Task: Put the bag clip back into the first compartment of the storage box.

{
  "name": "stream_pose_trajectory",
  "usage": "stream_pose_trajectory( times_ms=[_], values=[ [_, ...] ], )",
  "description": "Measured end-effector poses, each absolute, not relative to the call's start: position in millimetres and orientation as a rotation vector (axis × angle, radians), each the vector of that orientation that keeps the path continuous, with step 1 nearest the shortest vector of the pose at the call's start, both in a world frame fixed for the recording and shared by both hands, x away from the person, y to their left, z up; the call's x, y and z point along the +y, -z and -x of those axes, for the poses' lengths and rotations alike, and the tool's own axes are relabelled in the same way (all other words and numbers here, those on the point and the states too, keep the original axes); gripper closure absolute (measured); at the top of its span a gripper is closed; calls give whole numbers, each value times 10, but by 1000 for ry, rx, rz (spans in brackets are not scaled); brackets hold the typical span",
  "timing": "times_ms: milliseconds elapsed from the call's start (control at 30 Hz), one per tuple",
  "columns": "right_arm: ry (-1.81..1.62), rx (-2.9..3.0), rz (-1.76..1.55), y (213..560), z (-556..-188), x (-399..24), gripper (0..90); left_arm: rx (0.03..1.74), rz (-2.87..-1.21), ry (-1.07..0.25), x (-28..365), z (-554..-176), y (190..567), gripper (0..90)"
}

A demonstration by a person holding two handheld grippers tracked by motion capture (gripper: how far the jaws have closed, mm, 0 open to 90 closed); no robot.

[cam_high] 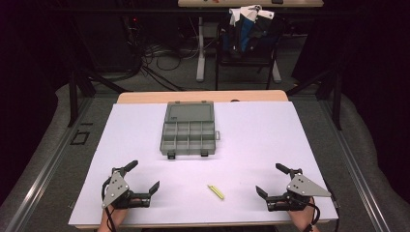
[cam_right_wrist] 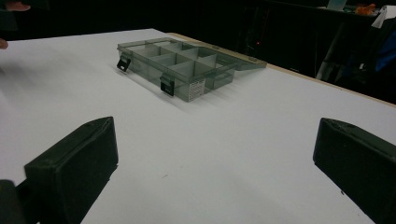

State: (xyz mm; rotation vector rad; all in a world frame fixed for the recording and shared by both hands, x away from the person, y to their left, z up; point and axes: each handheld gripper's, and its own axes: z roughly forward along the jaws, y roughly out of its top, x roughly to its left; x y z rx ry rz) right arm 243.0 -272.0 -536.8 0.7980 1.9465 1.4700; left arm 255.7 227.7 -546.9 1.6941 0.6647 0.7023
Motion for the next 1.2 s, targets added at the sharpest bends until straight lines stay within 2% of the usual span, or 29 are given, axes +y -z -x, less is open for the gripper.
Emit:
stream_pose_trajectory(
  times_ms=[700, 1200],
  values=[
    [-1442, 1990, -855, 5381, -2489, -2679, 0, 661, -1703, -696, 2234, -2558, 5467, 0],
    [-1329, 2111, -874, 5263, -2616, -2410, 0, 664, -1701, -705, 2249, -2548, 5470, 0]
  ],
)
